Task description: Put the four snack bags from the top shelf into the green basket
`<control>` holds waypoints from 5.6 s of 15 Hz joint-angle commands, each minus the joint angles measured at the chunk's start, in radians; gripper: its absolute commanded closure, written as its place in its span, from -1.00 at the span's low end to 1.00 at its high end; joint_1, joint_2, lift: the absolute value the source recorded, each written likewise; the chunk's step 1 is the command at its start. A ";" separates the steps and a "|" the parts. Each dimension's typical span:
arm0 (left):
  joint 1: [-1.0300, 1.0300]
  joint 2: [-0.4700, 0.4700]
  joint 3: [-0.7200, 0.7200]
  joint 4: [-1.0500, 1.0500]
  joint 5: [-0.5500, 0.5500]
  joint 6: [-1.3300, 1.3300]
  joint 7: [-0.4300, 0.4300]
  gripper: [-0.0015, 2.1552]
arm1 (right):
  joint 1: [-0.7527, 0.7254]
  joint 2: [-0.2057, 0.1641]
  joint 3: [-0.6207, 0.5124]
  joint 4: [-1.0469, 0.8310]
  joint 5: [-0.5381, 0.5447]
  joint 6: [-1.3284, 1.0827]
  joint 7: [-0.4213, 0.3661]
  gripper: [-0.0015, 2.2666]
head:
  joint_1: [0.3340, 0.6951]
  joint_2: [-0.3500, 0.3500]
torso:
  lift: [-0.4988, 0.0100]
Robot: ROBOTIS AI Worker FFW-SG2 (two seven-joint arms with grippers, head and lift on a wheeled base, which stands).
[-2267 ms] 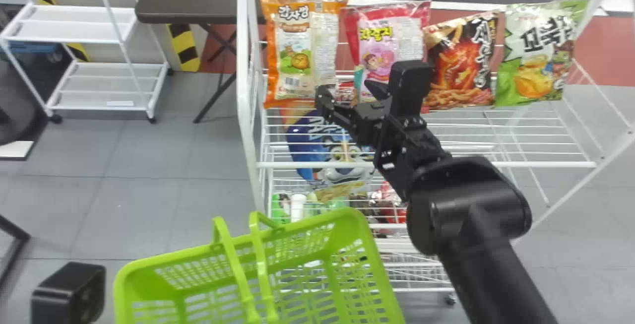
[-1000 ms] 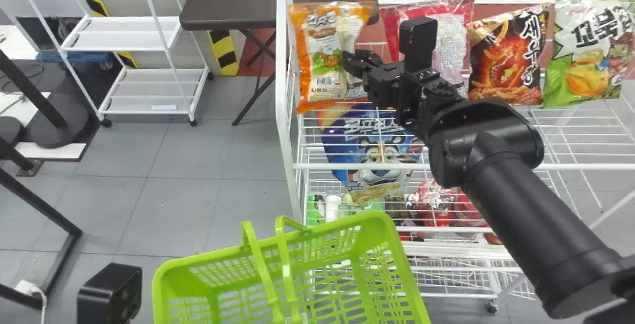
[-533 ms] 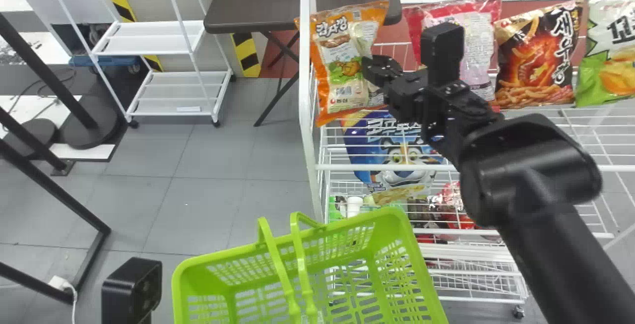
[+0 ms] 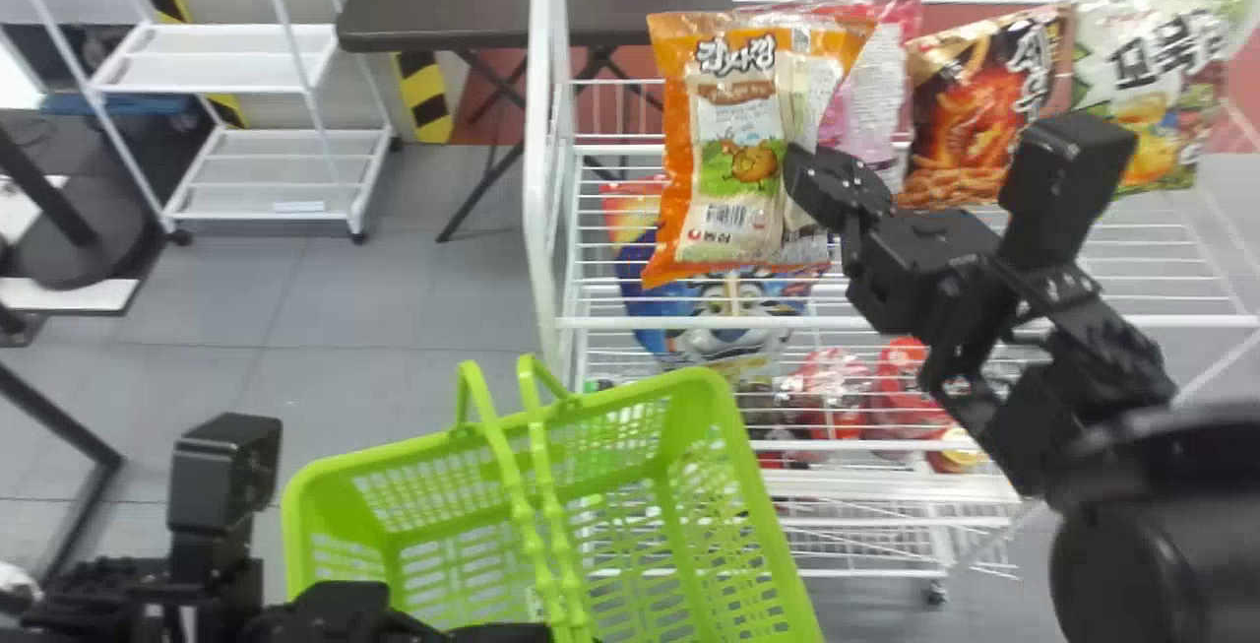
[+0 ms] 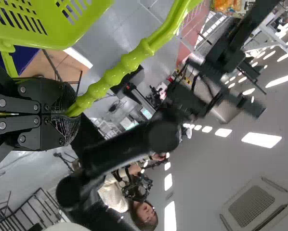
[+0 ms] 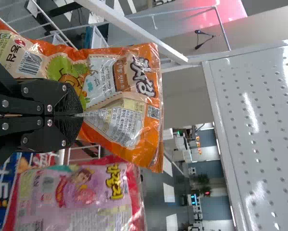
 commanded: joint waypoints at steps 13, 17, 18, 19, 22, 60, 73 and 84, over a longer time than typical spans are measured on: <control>-0.094 -0.050 -0.073 0.025 -0.042 0.149 -0.011 0.99 | 0.234 -0.080 0.204 -0.313 -0.033 0.691 -0.005 0.98 | 1.00 0.00 | 0.95; -0.087 -0.050 -0.083 0.014 -0.045 0.165 -0.011 0.99 | 0.145 -0.094 0.454 -0.206 0.073 0.783 -0.062 0.97 | 1.00 0.42 | 0.95; -0.084 -0.048 -0.082 0.010 -0.045 0.171 -0.011 0.99 | 0.119 -0.097 0.483 -0.198 0.077 0.878 -0.067 0.83 | 1.00 0.51 | 0.95; -0.079 -0.048 -0.080 0.005 -0.045 0.171 -0.011 0.99 | 0.099 -0.097 0.490 -0.201 0.082 0.979 -0.067 0.47 | 1.00 0.61 | 0.95; -0.074 -0.048 -0.079 0.005 -0.045 0.168 -0.011 0.99 | 0.113 -0.114 0.410 -0.265 0.045 1.034 -0.064 -1.00 | 1.00 0.67 | 0.95; -0.033 -0.050 -0.001 0.036 -0.037 0.045 -0.011 0.99 | -0.326 -0.046 -0.015 0.181 -0.097 0.335 -0.024 0.99 | 1.00 -0.25 | 0.95; -0.047 -0.060 -0.025 0.025 -0.037 0.076 -0.011 0.99 | -0.059 -0.063 -0.136 -0.407 -0.403 1.045 -0.042 0.99 | 1.00 -0.13 | 0.95; -0.041 -0.070 -0.050 -0.015 -0.043 0.113 -0.011 0.99 | 0.024 -0.106 0.160 -0.387 -0.248 1.045 -0.045 0.30 | 1.00 0.27 | 0.95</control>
